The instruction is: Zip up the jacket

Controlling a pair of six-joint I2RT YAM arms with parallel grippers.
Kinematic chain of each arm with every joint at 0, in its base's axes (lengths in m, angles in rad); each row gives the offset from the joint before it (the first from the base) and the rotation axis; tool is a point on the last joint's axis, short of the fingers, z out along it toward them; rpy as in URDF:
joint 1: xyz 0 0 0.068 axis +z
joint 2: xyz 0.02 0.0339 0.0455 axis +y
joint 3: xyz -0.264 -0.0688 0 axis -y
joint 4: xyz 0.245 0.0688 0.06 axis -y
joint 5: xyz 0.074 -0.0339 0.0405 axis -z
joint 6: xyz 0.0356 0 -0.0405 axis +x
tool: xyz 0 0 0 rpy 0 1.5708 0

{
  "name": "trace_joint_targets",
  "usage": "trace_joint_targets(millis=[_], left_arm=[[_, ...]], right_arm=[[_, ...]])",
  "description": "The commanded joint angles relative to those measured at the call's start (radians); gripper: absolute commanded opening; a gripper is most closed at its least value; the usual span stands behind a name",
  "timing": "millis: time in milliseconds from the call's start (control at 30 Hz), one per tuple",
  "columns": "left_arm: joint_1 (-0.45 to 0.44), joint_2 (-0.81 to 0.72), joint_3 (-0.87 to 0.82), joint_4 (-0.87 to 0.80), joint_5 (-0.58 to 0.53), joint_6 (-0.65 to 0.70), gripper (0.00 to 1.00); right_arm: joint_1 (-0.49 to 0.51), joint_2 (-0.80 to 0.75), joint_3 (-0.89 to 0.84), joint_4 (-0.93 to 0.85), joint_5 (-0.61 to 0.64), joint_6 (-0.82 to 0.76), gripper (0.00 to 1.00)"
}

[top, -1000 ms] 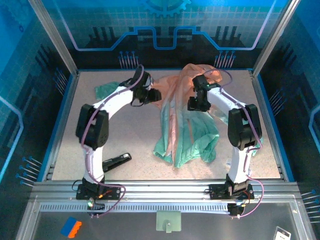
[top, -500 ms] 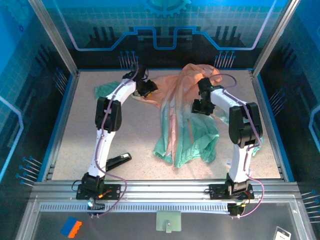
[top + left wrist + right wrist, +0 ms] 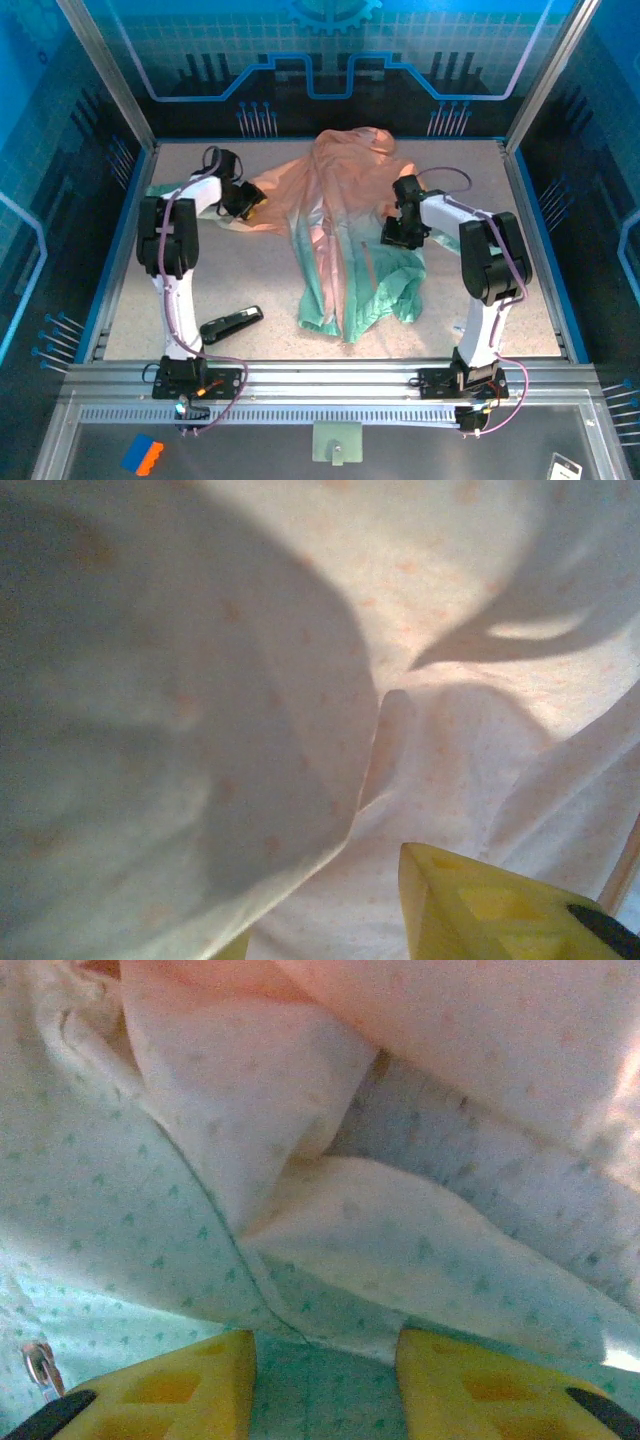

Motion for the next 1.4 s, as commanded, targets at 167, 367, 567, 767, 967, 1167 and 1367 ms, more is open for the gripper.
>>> trace_joint_targets(millis=[167,367,567,767,967,1167,1367], left_arm=[[0.035,-0.051,-0.089,-0.050,-0.015,0.051,0.43],[-0.002,-0.106,-0.048,-0.086,-0.006,0.111,0.43],[-0.046,-0.239,-0.038,-0.165,-0.004,0.235,0.48],[-0.087,-0.402,-0.171,-0.198,0.001,0.298,0.49],[-0.207,-0.596,-0.396,-0.243,-0.017,0.311,0.48],[-0.414,-0.820,-0.623,-0.301,-0.052,0.228,0.47],[-0.666,-0.998,-0.706,-0.389,-0.227,0.112,0.49]], right_arm=[[0.130,-0.066,-0.107,-0.006,-0.004,0.071,0.43],[0.164,-0.079,-0.078,-0.025,0.000,0.075,0.43],[0.142,-0.104,0.052,-0.137,0.060,0.008,0.45],[0.168,-0.090,0.150,-0.174,0.061,-0.011,0.44],[0.286,-0.115,0.122,-0.146,0.030,0.026,0.41],[0.438,-0.134,0.026,-0.094,0.002,0.083,0.39],[0.461,-0.091,-0.056,-0.010,0.000,0.114,0.37]])
